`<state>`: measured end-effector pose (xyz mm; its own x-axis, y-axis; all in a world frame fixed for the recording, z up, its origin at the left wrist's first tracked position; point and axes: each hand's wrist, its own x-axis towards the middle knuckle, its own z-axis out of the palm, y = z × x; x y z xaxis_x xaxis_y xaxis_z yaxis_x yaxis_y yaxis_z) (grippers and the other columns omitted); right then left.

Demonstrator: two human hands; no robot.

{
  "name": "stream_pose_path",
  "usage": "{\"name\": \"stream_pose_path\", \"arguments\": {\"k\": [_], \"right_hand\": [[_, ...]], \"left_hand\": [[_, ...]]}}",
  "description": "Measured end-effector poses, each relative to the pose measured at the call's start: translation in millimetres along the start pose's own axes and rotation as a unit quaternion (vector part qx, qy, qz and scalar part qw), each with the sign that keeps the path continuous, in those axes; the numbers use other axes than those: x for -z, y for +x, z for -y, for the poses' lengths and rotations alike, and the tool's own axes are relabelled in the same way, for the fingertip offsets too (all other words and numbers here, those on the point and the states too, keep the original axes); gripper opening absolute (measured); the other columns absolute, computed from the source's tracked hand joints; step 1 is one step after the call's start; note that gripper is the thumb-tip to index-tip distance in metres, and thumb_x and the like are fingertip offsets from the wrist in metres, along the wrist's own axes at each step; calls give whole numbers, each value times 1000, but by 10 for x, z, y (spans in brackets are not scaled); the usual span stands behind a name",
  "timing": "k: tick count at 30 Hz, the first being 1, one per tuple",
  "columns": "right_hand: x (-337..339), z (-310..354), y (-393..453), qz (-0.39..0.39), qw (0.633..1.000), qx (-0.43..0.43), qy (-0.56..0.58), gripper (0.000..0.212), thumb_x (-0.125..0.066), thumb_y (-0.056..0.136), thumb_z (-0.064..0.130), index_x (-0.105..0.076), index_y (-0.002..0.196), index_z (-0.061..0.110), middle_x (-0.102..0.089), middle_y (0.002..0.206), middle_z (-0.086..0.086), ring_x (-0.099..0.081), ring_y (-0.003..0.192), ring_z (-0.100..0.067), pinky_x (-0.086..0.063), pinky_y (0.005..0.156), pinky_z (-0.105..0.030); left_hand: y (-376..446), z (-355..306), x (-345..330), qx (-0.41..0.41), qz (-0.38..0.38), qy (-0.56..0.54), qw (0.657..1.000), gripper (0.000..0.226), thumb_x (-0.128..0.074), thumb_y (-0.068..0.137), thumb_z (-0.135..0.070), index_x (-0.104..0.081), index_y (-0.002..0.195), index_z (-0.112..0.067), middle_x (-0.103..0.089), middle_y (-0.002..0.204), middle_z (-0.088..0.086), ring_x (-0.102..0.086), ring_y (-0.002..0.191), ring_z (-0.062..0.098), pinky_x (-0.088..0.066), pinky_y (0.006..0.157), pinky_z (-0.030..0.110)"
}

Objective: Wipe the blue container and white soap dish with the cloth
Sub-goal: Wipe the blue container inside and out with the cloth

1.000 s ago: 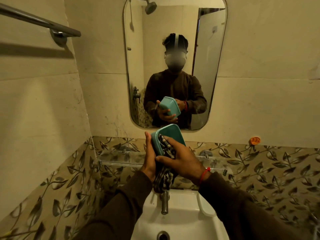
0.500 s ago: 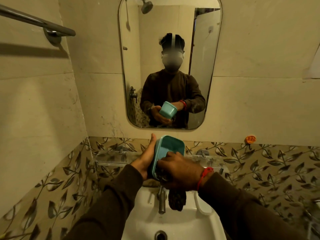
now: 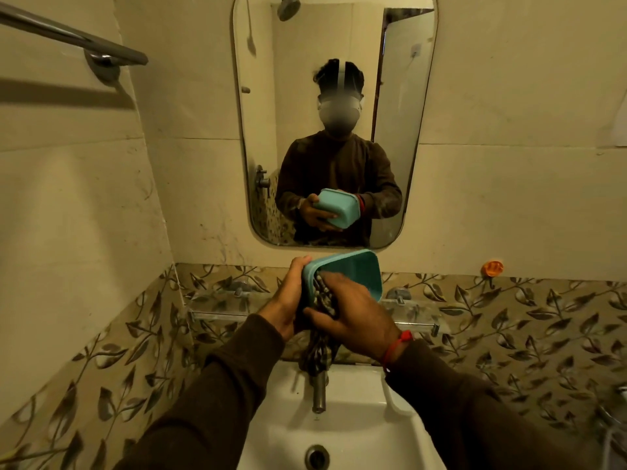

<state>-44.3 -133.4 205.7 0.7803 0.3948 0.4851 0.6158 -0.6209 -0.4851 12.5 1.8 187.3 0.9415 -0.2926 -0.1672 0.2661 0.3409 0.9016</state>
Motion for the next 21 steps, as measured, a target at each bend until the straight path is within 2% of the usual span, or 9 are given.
{"name": "stream_pose_path", "arguments": {"k": [1, 3, 7, 10, 12, 14, 16, 19, 21], "right_hand": [[-19, -7, -22, 17, 1000, 9, -22, 56, -67, 85, 39, -48, 133, 18, -58, 123, -1, -53, 111, -14, -44, 99, -34], [-33, -29, -40, 42, 995, 24, -83, 59, -64, 85, 47, -45, 135, 21, -56, 128, 1, -50, 116, -15, -38, 103, -38], [-14, -82, -41, 91, 981, 51, -165, 63, -60, 84, 55, -43, 135, 22, -55, 132, 0, -49, 119, -18, -35, 104, -40], [-5, -111, -41, 103, 985, 52, -127, 57, -64, 84, 49, -47, 130, 19, -59, 124, -3, -56, 110, -19, -45, 98, -40], [9, -112, -30, 84, 994, 38, -64, 53, -68, 83, 41, -49, 127, 19, -59, 120, -2, -57, 106, -17, -50, 93, -36], [20, -106, -11, 32, 999, 24, -24, 50, -67, 84, 39, -52, 127, 21, -61, 119, 0, -56, 105, -11, -49, 92, -26], [28, -69, 21, -36, 999, 14, 23, 43, -68, 85, 37, -58, 123, 18, -65, 112, 3, -58, 100, -5, -48, 87, -17], [15, 19, 65, -100, 991, -6, 93, 33, -69, 86, 32, -62, 114, 16, -68, 102, 5, -62, 92, -3, -51, 79, -16], [-3, 66, 79, -114, 985, -22, 131, 31, -68, 87, 30, -61, 114, 18, -67, 105, 6, -63, 95, -3, -53, 81, -20]], "left_hand": [[15, -14, 24, 0, -8, 21, 1000, 64, -41, 93, -59, -77, 102, -7, -74, 89, 18, -72, 77, 27, -59, 66, 33], [45, -13, 82, 14, -23, 49, 998, 57, -42, 91, -57, -76, 88, -11, -71, 78, 14, -69, 66, 25, -56, 57, 29], [64, 11, 143, 50, -31, 85, 995, 52, -46, 86, -56, -75, 71, -16, -68, 67, 8, -65, 60, 23, -51, 57, 27], [52, 36, 130, 53, -15, 92, 994, 60, -43, 90, -62, -78, 86, -13, -73, 76, 10, -69, 69, 25, -55, 63, 31], [25, 44, 111, 46, 0, 77, 996, 82, -32, 90, -79, -80, 100, -13, -77, 94, 16, -75, 85, 31, -61, 70, 39], [6, 36, 72, 17, 14, 53, 998, 99, -22, 79, -91, -80, 106, -15, -76, 110, 19, -74, 100, 34, -63, 75, 44], [11, 41, 44, -31, 16, 37, 999, 104, -19, 73, -93, -79, 107, -16, -75, 113, 19, -72, 106, 33, -62, 78, 43], [18, 148, 23, -107, 37, -19, 993, 104, -31, 74, -91, -68, 127, -9, -68, 127, 23, -63, 121, 39, -52, 101, 52], [17, 239, 17, -137, 85, -76, 984, 96, -47, 77, -84, -64, 132, -7, -64, 133, 23, -60, 125, 37, -53, 99, 50]]}}
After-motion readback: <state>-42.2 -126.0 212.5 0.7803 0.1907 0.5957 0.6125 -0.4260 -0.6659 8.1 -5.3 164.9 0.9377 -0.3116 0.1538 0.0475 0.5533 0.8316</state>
